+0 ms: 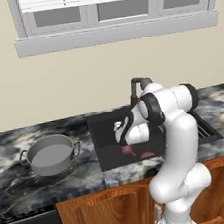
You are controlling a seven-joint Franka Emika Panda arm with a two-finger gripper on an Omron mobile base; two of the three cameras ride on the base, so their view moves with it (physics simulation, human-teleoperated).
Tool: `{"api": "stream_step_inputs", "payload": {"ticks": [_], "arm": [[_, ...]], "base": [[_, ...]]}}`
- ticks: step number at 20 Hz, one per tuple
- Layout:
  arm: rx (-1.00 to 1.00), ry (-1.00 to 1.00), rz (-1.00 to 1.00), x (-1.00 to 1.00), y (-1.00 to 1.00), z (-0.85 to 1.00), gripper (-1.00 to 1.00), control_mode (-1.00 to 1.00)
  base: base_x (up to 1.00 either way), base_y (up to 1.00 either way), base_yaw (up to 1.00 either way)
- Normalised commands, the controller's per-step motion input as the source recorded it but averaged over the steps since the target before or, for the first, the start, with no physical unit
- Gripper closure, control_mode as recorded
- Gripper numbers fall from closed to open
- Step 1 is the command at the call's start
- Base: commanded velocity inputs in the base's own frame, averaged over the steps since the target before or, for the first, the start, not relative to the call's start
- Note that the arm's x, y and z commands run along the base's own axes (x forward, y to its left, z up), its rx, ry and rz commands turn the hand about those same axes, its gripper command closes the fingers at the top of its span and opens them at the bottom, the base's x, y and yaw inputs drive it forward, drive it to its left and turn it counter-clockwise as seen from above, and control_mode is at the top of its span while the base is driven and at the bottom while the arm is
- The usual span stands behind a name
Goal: Dump the onion from the pot into the sink. Then turn on the water and wash the onion. Then turn off the water and put the onion back in the pot.
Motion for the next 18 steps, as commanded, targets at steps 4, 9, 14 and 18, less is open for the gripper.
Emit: {"api": "stream_step_inputs", "payload": {"ticks": [4, 9, 14, 18], "arm": [[0.00, -0.23, 0.01, -0.66, -0.43, 0.98, -1.00, -1.00], [0.00, -0.22, 0.03, -0.72, -0.45, 1.00, -1.00, -1.00], [-0.01, -0.23, 0.11, -0.50, -0.79, 0.94, -1.00, -1.00], [-0.07, -0.34, 0.17, -0.36, -0.93, 0.74, -1.00, -1.00]], "base": [[0.00, 0.00, 0.00], [0.00, 0.00, 0.00], [0.00, 0.00, 0.00], [0.00, 0.00, 0.00]]}}
